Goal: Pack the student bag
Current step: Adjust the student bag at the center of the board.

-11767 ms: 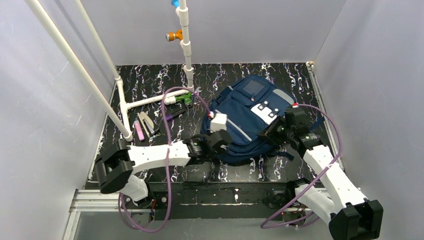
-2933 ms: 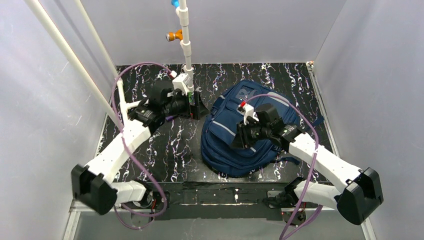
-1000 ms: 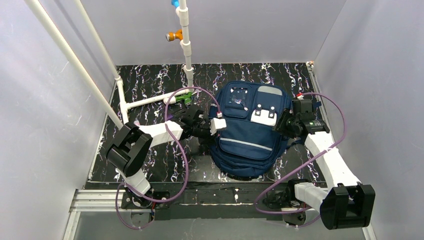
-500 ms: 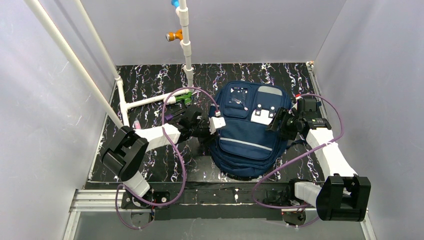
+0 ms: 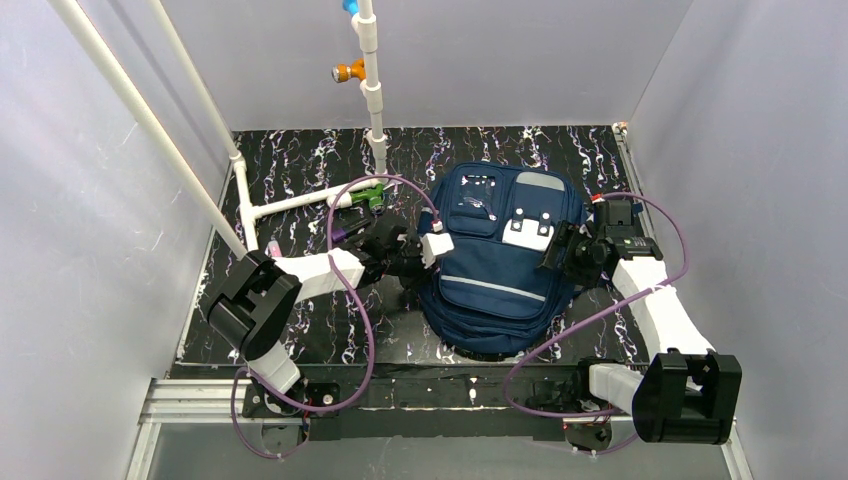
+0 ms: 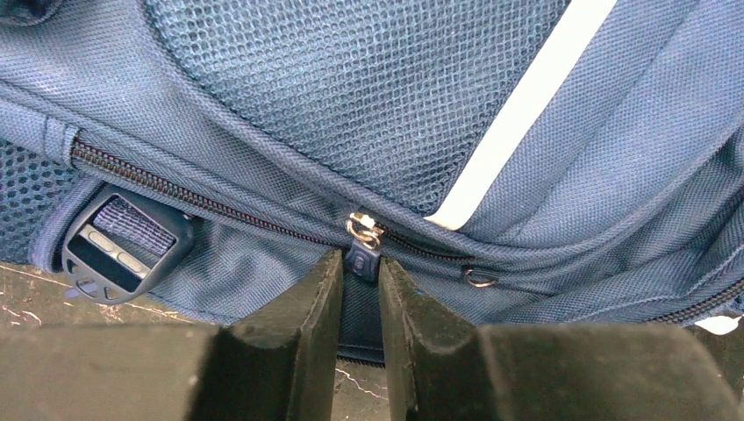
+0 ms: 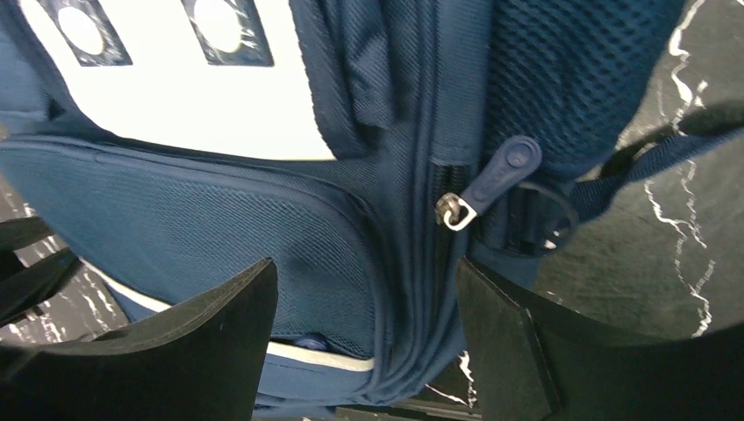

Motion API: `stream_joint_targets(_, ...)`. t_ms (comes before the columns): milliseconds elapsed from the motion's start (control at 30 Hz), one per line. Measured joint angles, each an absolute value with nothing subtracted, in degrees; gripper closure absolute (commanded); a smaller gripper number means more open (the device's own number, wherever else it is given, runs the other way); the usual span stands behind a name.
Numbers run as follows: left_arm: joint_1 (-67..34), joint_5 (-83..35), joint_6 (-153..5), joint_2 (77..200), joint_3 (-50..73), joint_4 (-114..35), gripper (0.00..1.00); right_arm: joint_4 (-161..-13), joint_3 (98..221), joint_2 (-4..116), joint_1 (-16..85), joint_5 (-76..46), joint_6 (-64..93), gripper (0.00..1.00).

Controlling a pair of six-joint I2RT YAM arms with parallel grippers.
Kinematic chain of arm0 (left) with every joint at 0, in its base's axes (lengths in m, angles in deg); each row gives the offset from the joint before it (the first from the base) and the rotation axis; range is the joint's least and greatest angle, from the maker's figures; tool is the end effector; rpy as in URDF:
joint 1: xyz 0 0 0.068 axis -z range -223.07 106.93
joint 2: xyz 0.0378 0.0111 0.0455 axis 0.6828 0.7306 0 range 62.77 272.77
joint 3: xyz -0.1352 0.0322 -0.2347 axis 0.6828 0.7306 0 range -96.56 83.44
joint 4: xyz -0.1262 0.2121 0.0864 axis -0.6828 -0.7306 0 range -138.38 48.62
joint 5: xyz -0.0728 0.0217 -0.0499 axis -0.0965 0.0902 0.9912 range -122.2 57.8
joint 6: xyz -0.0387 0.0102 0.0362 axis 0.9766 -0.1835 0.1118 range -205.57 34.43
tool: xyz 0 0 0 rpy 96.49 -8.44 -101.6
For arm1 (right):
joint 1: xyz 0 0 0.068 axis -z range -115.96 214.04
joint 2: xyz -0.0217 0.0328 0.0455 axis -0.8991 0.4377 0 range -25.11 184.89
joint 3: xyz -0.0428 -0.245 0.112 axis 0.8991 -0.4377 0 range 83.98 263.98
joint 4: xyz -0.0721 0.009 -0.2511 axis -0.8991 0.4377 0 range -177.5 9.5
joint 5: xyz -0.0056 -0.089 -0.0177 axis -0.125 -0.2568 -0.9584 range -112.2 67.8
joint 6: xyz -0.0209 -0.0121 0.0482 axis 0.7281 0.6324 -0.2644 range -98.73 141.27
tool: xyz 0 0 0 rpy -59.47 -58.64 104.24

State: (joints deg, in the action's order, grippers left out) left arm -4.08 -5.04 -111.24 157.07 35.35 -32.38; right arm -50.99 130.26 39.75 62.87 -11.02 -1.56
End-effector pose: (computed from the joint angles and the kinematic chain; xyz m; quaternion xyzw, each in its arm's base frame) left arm 0.2517 -0.2245 0.1774 0.5538 0.6799 -0.2590 0.4049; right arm 0.2213 0.0114 0.2419 0.1497 0.9380 0.1530 0.2727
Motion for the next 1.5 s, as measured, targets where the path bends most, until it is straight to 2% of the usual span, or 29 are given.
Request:
stream_joint_targets(100, -4.0, -5.4, -109.7, 157.0, 36.0, -30.8, 0.78, -49.4, 130.3, 39.0, 62.9, -13.0, -0.9, 0.18)
stream_joint_targets(267, -3.7, -6.5, -107.4, 155.8, 37.8, -27.9, 0.6, -48.2, 130.3, 38.0, 62.9, -13.6, -0.3, 0.18)
stream_joint_targets(533, -2.9, -7.4, -106.2, 155.0, 38.1, -26.4, 0.61, -48.4, 130.2, 38.0, 62.9, -13.4, 0.1, 0.18)
stream_joint_targets(633, -2.4, -7.4, -105.9, 155.2, 38.1, -26.2, 0.69, -49.6, 129.0, 38.0, 62.9, -12.7, -0.5, 0.19)
stream_joint_targets(700, -1.9, -7.3, -105.5, 155.4, 38.1, -26.2, 0.79, -50.9, 127.2, 38.0, 62.9, -11.6, -1.3, 0.24)
stream_joint_targets(767, -1.5, -7.3, -104.8, 155.6, 38.1, -26.2, 0.95, -52.3, 125.3, 38.2, 62.9, -10.5, -2.0, 0.3)
stream_joint_targets(800, -1.4, -7.2, -104.5, 155.7, 38.1, -26.2, 0.99, -53.2, 124.4, 38.3, 62.9, -9.9, -2.6, 0.33)
stream_joint_targets(833, -1.3, -7.4, -104.0, 155.9, 38.1, -26.2, 1.0, -54.2, 123.7, 38.4, 63.2, -9.5, -3.2, 0.36)
stream_joint_targets(1000, -1.3, -8.9, -102.1, 155.7, 38.1, -26.3, 1.0, -56.9, 121.5, 38.0, 63.8, -8.2, -5.9, 0.69)
stream_joint_targets(1067, -1.3, -9.8, -101.6, 154.6, 38.1, -27.7, 1.0, -57.3, 120.9, 37.7, 64.1, -7.6, -6.6, 0.77)
stream_joint_targets(1200, -1.3, -9.8, -101.3, 151.0, 35.0, -38.0, 1.0, -57.7, 120.0, 37.1, 64.0, -5.3, -7.8, 0.86)
stream_joint_targets(1500, -2.0, -0.9, -100.7, 147.6, 28.2, -57.2, 1.0, -62.7, 115.4, 34.9, 64.0, -0.5, -12.7, 0.96)
